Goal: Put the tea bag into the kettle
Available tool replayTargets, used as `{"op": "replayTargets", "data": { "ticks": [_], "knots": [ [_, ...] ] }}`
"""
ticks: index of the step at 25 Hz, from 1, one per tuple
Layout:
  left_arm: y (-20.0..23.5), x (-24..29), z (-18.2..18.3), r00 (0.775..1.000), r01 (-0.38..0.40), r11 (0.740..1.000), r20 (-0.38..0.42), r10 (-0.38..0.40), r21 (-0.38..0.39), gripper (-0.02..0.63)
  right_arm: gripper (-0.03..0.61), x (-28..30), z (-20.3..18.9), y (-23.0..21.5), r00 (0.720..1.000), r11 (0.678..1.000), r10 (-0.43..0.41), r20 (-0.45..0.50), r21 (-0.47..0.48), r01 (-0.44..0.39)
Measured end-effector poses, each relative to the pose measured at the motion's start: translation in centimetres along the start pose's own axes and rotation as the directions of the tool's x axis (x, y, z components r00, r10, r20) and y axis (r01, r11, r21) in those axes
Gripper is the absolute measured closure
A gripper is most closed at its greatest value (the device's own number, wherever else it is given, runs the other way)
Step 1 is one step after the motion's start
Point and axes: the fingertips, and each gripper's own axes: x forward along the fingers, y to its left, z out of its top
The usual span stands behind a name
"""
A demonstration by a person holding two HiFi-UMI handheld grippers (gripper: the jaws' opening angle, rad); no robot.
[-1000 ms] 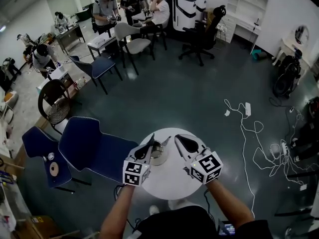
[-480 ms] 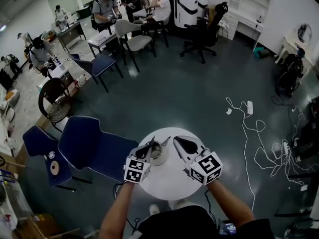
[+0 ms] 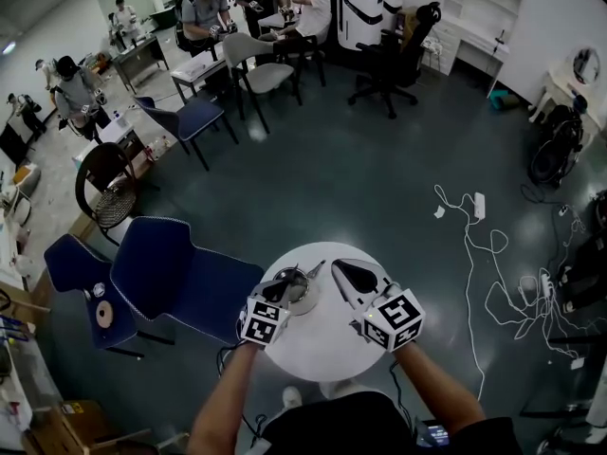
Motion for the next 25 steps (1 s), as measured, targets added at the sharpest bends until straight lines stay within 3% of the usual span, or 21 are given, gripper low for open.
{"op": "replayTargets", "data": {
  "ticks": [10, 16, 25],
  "knots": [
    [0.4, 2.4, -2.2, 0.992, 0.032, 0.998, -0.121, -0.025, 0.058, 0.595, 0.56, 1.7, -0.6, -1.1, 1.0, 1.0, 0.013, -0.011, 0.012, -0.012],
    [0.0, 3.1, -2.9, 0.983, 0.048, 0.998, -0.178, -0.04, 0.043, 0.597, 0.56, 1.8, -0.8, -1.5, 1.0, 1.0, 0.013, -0.012, 0.019, -0.013],
    [0.7, 4.4, -3.2, 0.96, 0.067, 0.991, -0.277, -0.032, 0.116, 0.597, 0.56, 2.4, -1.1, -2.5, 1.0, 1.0, 0.004, -0.02, 0.017, -0.003]
  ]
}}
